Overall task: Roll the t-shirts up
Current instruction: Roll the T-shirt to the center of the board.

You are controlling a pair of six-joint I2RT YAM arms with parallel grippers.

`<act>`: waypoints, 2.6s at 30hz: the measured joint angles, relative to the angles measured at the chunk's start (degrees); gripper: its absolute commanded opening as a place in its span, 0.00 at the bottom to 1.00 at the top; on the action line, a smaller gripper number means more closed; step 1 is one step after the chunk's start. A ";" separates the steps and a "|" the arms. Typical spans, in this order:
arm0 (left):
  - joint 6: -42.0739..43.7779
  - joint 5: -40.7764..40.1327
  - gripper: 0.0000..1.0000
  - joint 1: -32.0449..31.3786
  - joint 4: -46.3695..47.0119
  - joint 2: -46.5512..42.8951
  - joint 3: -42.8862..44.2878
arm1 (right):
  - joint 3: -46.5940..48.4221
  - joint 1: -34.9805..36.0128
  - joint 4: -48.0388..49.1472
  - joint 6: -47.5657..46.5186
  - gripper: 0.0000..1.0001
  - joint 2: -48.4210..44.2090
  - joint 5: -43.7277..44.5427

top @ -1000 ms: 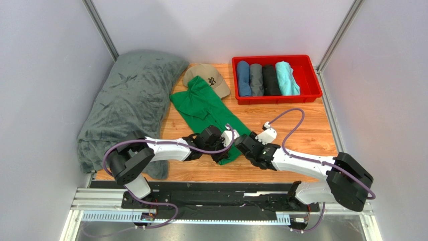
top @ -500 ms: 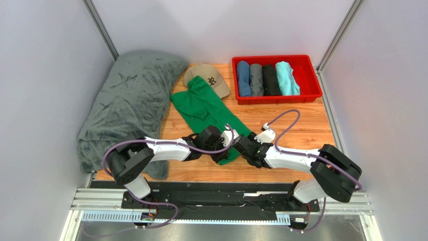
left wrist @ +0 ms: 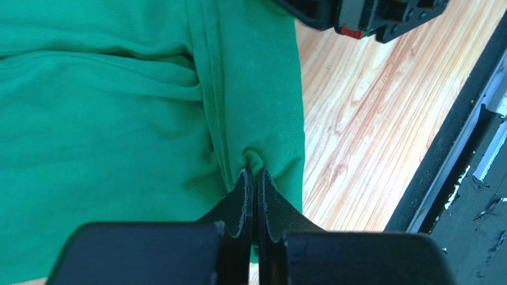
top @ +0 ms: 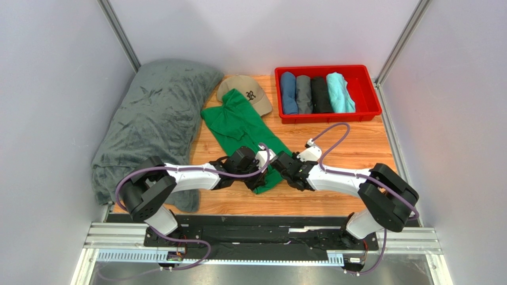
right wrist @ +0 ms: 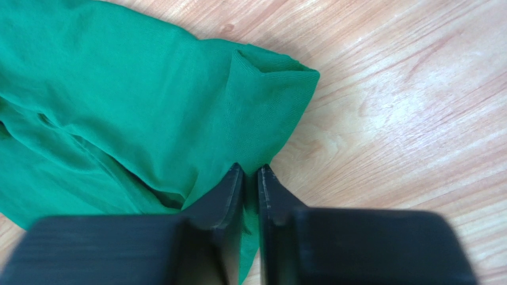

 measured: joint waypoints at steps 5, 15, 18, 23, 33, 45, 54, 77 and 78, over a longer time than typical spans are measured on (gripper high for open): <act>-0.79 -2.08 0.35 0.81 -1.07 -2.16 -0.15 | 5.31 -0.55 -7.82 0.15 0.00 1.03 -1.42; -1.33 -12.79 0.64 2.01 -9.27 -11.17 -0.59 | 20.28 -1.29 -27.50 -0.09 0.00 5.88 -5.14; 2.64 -13.38 0.64 0.46 -10.10 -15.78 -2.23 | 24.11 -2.82 -28.61 -0.81 0.00 8.70 -6.49; 6.84 -13.27 0.61 -1.92 -7.69 -22.53 -1.20 | 26.99 -4.74 -30.93 -2.73 0.00 17.14 -9.16; 16.87 -8.50 0.65 -5.22 -7.82 -22.05 0.94 | 33.55 -6.80 -36.00 -6.32 0.00 22.45 -12.26; 24.48 -10.60 0.70 -9.81 -3.37 -9.66 1.60 | 38.42 -9.60 -39.30 -8.85 0.00 25.46 -16.74; 26.40 -15.41 0.70 -10.73 7.32 -0.92 -0.04 | 39.30 -10.62 -40.00 -9.25 0.00 26.23 -18.34; 20.26 -18.47 0.00 -7.02 12.74 0.59 -3.48 | 32.61 -11.65 -31.80 -10.40 0.63 19.76 -20.11; 18.88 -17.07 0.00 -5.57 11.74 -0.22 -3.15 | 31.06 -11.65 -29.99 -10.43 0.65 17.94 -19.96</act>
